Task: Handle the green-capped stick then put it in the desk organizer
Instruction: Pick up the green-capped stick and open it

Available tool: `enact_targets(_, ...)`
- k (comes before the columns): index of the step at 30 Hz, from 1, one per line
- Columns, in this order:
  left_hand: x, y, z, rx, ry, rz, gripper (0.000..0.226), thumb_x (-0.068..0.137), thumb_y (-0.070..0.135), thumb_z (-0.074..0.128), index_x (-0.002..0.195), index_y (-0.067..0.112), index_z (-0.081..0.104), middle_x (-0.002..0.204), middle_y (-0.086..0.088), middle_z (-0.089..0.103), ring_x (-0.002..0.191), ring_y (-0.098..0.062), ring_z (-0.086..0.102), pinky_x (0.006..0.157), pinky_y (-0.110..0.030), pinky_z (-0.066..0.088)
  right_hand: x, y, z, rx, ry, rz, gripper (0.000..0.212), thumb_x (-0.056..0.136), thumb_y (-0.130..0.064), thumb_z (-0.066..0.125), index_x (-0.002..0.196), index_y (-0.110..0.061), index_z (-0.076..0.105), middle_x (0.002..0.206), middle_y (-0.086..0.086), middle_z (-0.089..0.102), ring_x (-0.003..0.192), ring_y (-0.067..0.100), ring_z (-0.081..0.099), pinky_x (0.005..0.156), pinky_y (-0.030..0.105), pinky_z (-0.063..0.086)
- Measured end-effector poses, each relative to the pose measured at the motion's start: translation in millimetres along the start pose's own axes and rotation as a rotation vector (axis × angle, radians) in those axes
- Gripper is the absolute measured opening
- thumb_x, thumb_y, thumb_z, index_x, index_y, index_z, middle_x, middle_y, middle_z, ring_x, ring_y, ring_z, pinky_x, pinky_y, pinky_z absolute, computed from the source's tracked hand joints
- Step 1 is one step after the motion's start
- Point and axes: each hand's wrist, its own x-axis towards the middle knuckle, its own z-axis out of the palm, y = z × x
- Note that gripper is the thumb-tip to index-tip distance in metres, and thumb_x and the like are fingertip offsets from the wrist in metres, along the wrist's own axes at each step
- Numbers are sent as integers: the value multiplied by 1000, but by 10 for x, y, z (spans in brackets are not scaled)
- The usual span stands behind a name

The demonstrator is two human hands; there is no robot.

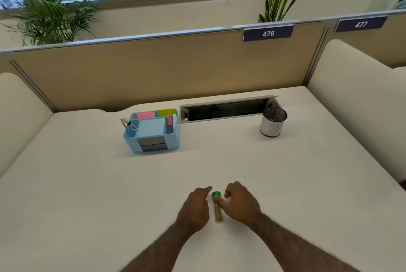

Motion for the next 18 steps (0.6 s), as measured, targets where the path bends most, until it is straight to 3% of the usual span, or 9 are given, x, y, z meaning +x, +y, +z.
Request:
enact_targets(5,77,24,79,-82,-21,-34,49,92,8,41,140,11,44,133,-9,54,123,-20,50,104,-21,34,-64,-14,62,-46,-73,23,43,66,-67,55,63,-24,53,80,-7,57,72,11,56,57,28,43)
enact_targets(10,146,124,134,-322,66,-189,34,96,20,47,127,11,57,122,-5,61,109,-16,57,89,-18,39,-52,-59,95,10,-21,33,42,74,-50,52,65,-10,65,75,5,67,72,21,63,68,39,54)
enact_targets(15,245,194,82,-569,133,-349,19,91,24,55,106,18,65,101,1,70,93,-13,65,74,-17,48,-42,-62,131,154,-42,74,30,78,-47,62,72,-18,66,84,-7,65,83,13,63,78,33,52)
enact_targets(18,313,237,6,-772,165,-391,10,87,22,61,96,20,67,92,-4,73,85,-18,68,77,-31,57,-3,-42,84,355,-98,111,26,80,-40,69,83,-15,63,83,-6,66,75,8,60,70,25,51)
